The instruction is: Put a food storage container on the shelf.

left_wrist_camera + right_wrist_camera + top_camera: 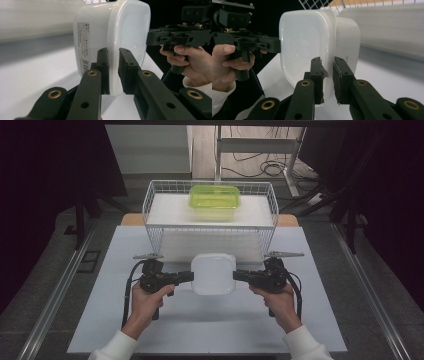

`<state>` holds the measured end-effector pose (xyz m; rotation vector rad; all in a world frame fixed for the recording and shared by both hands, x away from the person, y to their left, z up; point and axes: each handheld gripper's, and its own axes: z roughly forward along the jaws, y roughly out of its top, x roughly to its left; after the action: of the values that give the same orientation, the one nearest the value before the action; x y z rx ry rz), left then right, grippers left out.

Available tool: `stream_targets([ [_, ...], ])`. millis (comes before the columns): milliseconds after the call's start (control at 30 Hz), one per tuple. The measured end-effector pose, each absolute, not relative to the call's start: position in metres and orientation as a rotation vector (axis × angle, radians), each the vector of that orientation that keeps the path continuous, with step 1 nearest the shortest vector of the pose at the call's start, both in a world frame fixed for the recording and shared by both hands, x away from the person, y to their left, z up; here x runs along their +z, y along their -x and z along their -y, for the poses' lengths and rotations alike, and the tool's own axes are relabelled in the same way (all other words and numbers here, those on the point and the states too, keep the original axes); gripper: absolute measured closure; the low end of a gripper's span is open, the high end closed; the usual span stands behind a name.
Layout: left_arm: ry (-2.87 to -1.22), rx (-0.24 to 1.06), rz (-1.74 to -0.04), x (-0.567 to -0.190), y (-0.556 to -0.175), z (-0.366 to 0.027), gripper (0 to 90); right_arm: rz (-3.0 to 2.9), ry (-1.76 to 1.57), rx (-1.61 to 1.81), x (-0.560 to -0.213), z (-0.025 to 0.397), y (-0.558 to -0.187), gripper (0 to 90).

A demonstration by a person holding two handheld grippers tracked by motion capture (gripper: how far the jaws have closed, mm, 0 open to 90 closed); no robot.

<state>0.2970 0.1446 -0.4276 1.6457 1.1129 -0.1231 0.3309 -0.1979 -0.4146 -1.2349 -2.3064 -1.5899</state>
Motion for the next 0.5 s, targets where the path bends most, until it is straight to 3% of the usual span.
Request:
stream_targets([
  [500,-1.617,-0.093,-1.083,-0.397,-0.31,-0.15,79.3,2.344,1.19,-1.657,-0.376,0.193,-0.34,78.1],
])
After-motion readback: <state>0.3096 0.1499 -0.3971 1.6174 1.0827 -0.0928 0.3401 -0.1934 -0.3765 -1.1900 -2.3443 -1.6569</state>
